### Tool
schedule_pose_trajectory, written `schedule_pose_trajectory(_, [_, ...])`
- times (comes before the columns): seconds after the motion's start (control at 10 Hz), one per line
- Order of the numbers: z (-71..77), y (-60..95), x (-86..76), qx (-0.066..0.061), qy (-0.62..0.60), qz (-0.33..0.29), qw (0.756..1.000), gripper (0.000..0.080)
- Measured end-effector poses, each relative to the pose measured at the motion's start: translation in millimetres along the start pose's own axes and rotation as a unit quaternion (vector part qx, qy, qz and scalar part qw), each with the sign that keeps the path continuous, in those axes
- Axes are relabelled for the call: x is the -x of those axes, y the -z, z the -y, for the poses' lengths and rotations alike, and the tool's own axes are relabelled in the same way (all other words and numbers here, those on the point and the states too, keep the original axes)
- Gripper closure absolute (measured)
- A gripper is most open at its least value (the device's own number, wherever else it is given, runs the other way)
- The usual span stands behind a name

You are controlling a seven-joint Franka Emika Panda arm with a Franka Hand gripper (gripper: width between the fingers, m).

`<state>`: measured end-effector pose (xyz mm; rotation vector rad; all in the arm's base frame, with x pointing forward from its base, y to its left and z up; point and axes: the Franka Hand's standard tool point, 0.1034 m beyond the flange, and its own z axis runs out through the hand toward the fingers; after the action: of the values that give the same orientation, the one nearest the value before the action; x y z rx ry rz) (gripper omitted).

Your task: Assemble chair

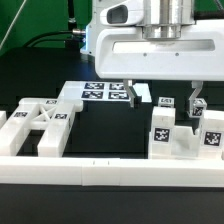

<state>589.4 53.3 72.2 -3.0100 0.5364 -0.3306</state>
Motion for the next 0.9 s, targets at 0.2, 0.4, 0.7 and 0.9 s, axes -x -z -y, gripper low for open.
schedule_pose_trajectory(0.2, [-4.9, -4.9, -2.7, 0.009, 0.059, -0.003, 0.998, 0.0151])
schedule_pose_trajectory(0.4, [-6.5, -11.1, -13.3, 0.016, 0.126, -0.016, 0.992, 0.0151])
schedule_pose_trajectory(0.7, [-6.3, -11.3, -15.6, 0.015, 0.133, -0.016, 0.991, 0.0151])
schedule_pose_trajectory(0.9, [-10.9, -20.4, -12.7, 0.021, 0.134, -0.015, 0.991, 0.0151])
